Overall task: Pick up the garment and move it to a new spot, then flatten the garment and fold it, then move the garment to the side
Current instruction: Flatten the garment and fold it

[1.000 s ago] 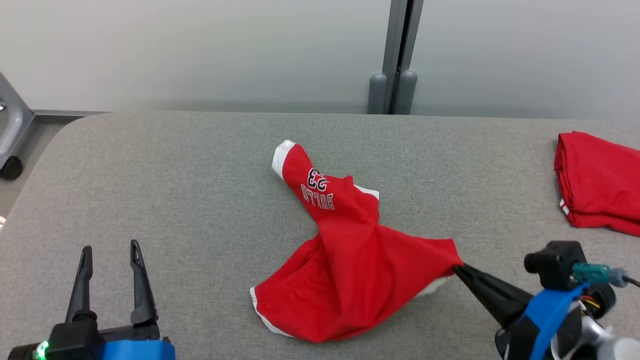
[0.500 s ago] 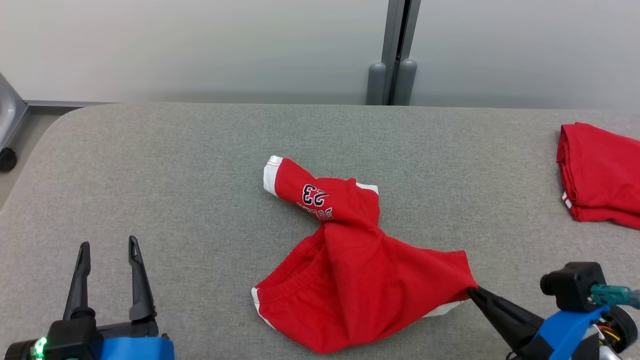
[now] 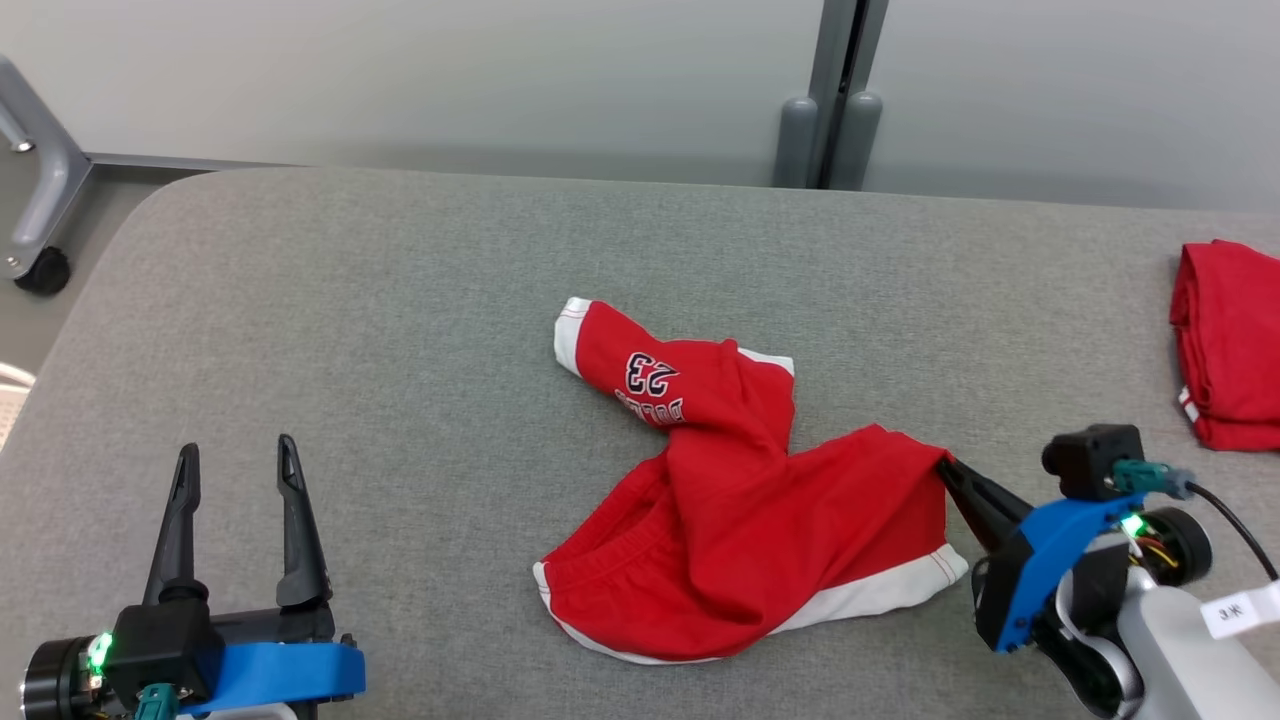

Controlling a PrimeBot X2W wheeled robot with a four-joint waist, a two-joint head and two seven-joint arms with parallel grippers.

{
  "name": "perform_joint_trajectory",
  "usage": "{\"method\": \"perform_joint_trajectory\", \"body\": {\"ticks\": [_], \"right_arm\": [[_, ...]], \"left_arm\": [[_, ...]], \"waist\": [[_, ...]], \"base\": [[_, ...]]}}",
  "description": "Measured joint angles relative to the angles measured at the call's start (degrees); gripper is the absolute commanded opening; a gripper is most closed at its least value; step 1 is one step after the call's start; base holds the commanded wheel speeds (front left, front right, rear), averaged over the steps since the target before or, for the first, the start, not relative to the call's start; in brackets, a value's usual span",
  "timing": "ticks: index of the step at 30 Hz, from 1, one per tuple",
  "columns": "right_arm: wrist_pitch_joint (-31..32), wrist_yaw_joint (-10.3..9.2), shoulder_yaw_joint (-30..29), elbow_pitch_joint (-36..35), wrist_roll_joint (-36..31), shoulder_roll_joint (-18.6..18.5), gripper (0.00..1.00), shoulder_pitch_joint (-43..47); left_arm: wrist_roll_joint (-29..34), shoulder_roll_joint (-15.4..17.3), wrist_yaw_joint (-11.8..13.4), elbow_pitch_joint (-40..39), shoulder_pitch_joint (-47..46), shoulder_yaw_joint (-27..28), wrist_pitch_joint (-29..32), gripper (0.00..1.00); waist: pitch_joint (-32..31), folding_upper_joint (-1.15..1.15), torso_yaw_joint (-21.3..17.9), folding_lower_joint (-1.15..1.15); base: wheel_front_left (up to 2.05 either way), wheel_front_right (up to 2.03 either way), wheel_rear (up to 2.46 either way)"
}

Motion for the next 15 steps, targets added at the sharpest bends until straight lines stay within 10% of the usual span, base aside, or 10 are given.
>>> {"method": "perform_joint_trajectory", "body": {"ticks": [9,10,11,12,15], "right_arm": [[-11.93,0.01,6.48,20.50,1.05,3.22,0.00,-11.55],[-12.95,0.01,7.12,22.05,1.35,3.42,0.11,-12.19],[-14.25,0.01,7.67,23.15,1.98,3.67,0.44,-12.78],[-15.24,0.01,7.93,24.19,2.81,3.98,1.00,-13.37],[-19.45,0.01,8.61,26.17,4.53,3.98,1.00,-13.99]], "left_arm": [[0.16,-0.05,0.07,0.15,-0.08,-0.24,0.00,1.00],[0.16,-0.07,0.08,0.22,-0.10,-0.31,-0.01,1.00],[0.16,-0.11,0.09,0.31,-0.11,-0.32,0.00,1.00],[0.16,-0.13,0.13,0.36,-0.12,-0.25,0.00,1.00],[0.16,-0.10,0.15,0.65,-0.12,-0.23,0.00,1.00]], "waist": [[0.73,0.00,1.32,0.00],[0.74,0.00,1.32,0.00],[0.72,0.00,1.26,0.00],[0.65,0.00,1.13,0.00],[0.11,0.00,0.64,0.00]], "base": [[0.00,0.00,0.00],[0.00,0.00,0.00],[0.00,0.00,0.00],[0.00,0.00,0.00],[0.00,0.00,0.00]]}}
